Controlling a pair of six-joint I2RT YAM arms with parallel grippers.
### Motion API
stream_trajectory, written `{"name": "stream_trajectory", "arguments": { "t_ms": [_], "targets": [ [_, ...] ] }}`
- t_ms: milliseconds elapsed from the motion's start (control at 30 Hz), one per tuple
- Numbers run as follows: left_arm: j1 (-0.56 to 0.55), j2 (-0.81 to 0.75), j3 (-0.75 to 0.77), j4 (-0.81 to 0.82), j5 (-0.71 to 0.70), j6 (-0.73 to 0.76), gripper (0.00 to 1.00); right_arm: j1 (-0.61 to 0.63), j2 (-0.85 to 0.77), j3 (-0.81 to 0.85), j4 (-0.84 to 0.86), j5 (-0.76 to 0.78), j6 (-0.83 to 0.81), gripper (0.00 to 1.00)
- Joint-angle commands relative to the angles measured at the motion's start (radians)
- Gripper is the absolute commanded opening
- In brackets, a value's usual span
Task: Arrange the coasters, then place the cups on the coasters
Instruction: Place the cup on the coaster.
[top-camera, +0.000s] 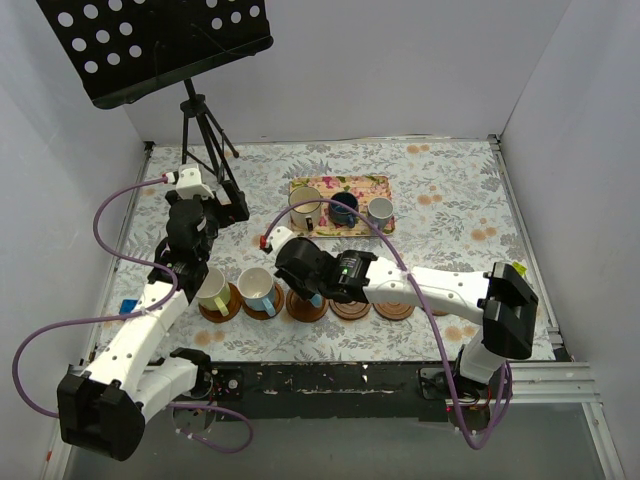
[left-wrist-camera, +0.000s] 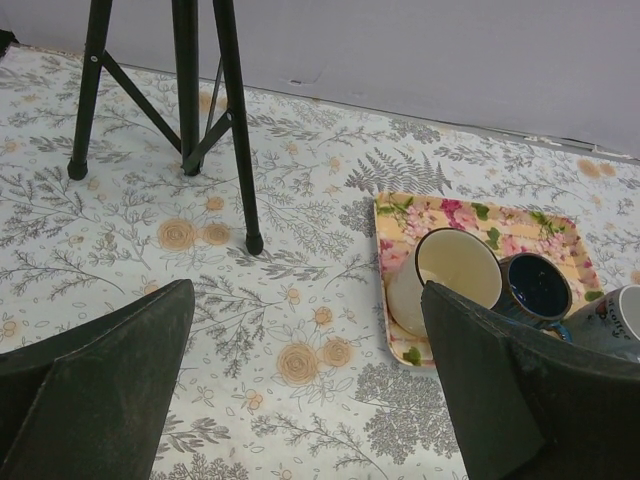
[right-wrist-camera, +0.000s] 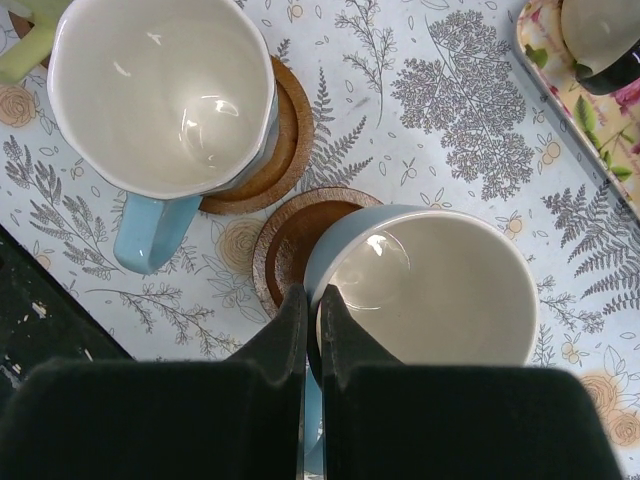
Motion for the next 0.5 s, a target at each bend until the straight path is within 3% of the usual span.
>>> {"name": "stream_trajectory", "arguments": {
  "t_ms": [0,233,467],
  "targets": [
    [0.005,-0.014,0.033,-0.019,0.004,-0.005,0.98,0.005,-0.033,0.023,0.094,0.065,0.004,0.01],
    [0.006,0.001,0.037,-0.026,0.01,-0.007,0.98,0.012,-0.039,-0.052,0.132,-0.013,0.061,0.01],
    [0.006,0.009,0.034,-0.023,0.022,-0.013,0.98,0.02,-0.061,-0.095,0.147,0.008,0.085,0.01]
  ]
}}
